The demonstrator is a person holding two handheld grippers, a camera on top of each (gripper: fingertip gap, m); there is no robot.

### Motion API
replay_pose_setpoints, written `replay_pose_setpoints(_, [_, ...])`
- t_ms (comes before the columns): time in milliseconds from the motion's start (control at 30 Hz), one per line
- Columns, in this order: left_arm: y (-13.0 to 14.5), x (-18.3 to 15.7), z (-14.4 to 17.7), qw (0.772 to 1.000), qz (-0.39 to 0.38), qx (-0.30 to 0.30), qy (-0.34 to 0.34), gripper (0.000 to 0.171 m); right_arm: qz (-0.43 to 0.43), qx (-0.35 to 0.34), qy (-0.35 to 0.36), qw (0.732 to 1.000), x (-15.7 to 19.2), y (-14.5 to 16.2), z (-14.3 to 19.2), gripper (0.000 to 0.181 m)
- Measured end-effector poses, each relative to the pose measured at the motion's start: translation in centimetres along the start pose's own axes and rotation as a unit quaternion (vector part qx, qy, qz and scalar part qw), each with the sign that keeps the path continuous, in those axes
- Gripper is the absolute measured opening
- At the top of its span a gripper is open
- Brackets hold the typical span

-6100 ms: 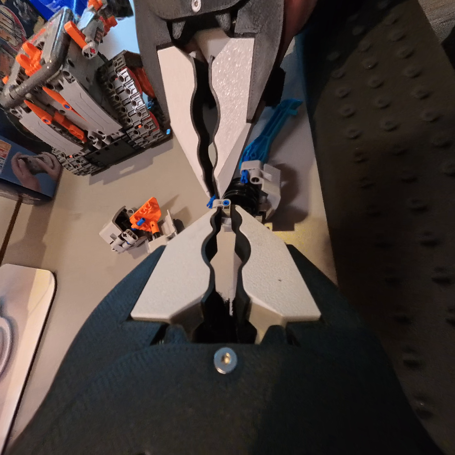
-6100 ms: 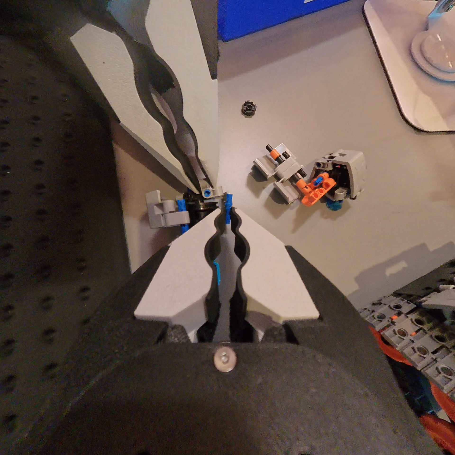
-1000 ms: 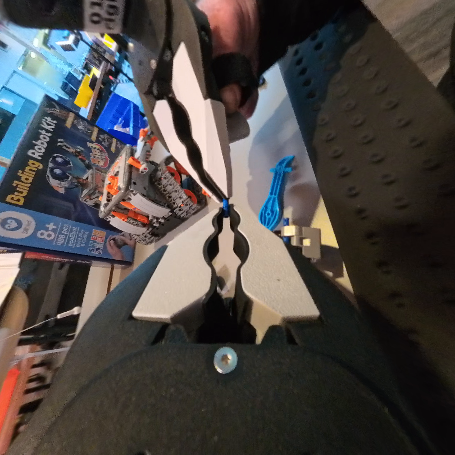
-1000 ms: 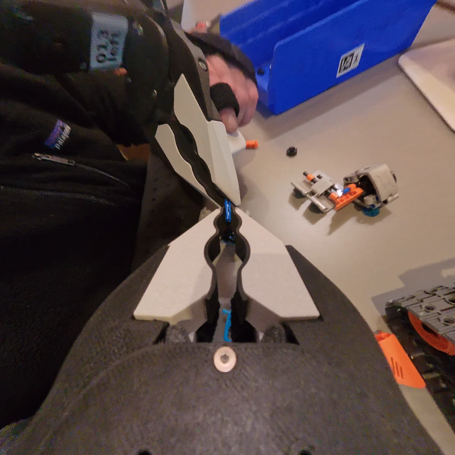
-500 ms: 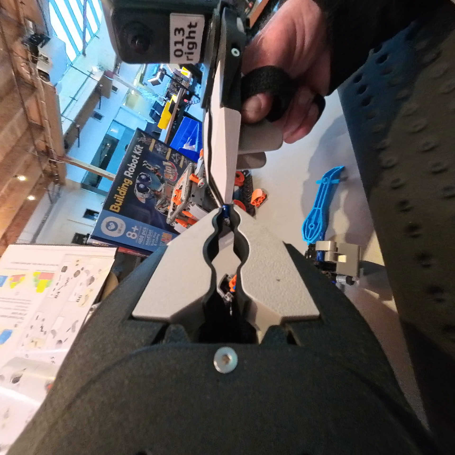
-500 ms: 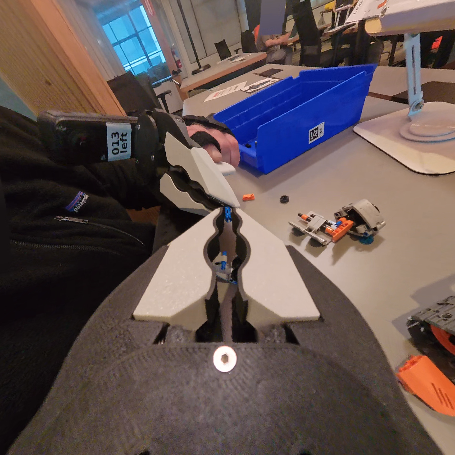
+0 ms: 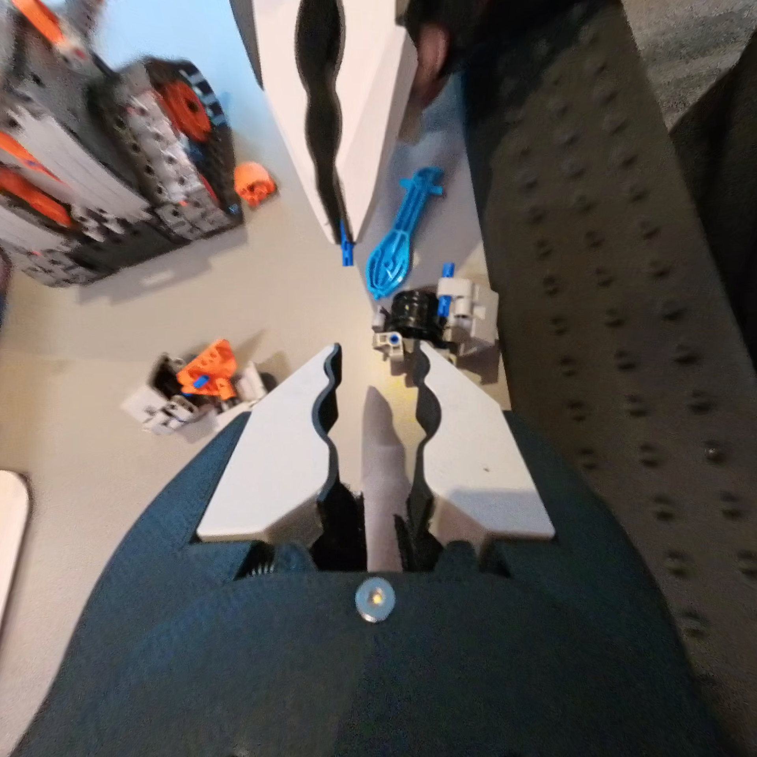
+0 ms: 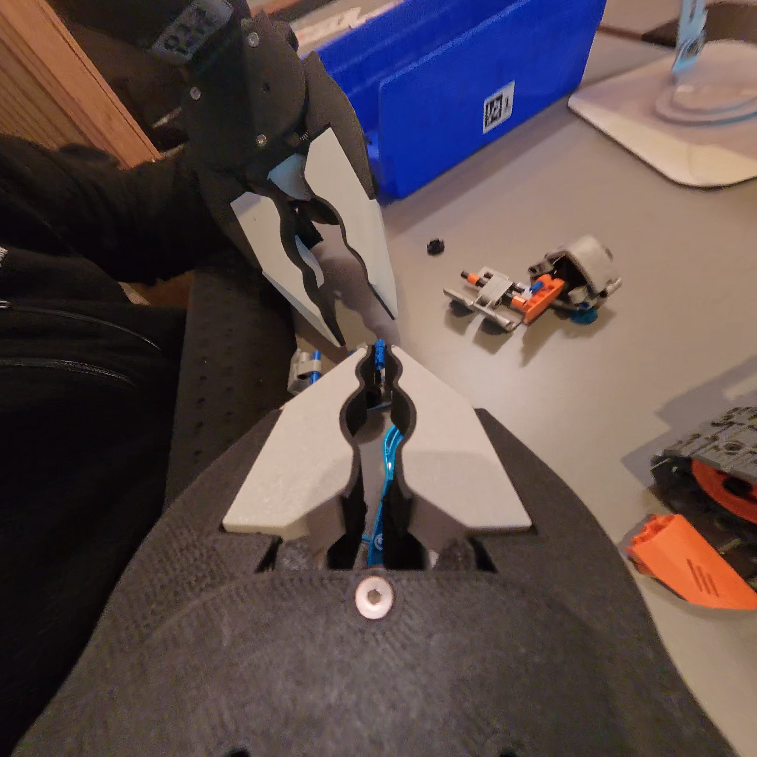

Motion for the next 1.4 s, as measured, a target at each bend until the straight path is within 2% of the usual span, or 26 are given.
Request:
replay_pose_setpoints(67, [0.5,-1.0,-0.9,1.000,0.006,0.008,0.026,0.032,-0.005,0.021,0.001,1.000,-0.2,0.9,-0.8,0.001])
replay_pose_setpoints(267, [0.1,-1.2,-1.4,0.998,0.029,-0.026,0.048,0.005,-0.011,0.055,0.005,0.998,-0.4,2.1,-2.0,0.001])
replay_pose_setpoints(467, [-0.2,-1.3,-1.7,0.998,0.033,-0.034,0.048,0.005,-0.013,0.048,0.004,0.999,-0.4,1.9,-1.7,0.001])
replay_pose_setpoints(567, [-0.4,-1.0,-1.6,0.997,0.042,-0.041,0.044,0.023,-0.012,0.043,0.001,0.999,-0.3,1.7,-1.5,0.001])
replay_pose_setpoints(633, [-0.4,-0.8,-1.8,0.998,0.039,-0.034,0.040,0.027,-0.011,0.047,0.002,0.999,-0.3,1.9,-1.5,0.001])
replay_pose_setpoints(867, [-0.9,-1.5,-2.6,0.995,0.050,-0.044,0.071,0.006,-0.015,0.056,-0.004,0.998,-0.2,2.3,-1.5,0.001])
replay_pose_setpoints(1000, [-0.8,-0.7,-2.5,0.997,0.052,-0.051,0.040,0.005,-0.027,0.041,-0.004,0.999,-0.5,2.0,-0.9,0.001])
replay_pose_setpoints(1167, [-1.6,0.8,-1.3,0.993,0.058,-0.099,-0.018,0.005,-0.029,0.014,0.009,0.999,-0.9,1.2,-0.6,0.001])
replay_pose_setpoints(1400, [-2.8,1.5,-0.6,0.990,0.026,-0.123,-0.068,0.005,-0.023,-0.027,0.015,0.999,-1.0,0.0,0.0,0.001])
Point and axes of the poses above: each gripper's, where its closed fingertips meet, z back along the fingers, y out of its underside, x = y × z across the jaws, the point moved 1 cm from there along z, back along the fingers, and after that the axes turned 9 degrees about -z, right-handed, at the moved point
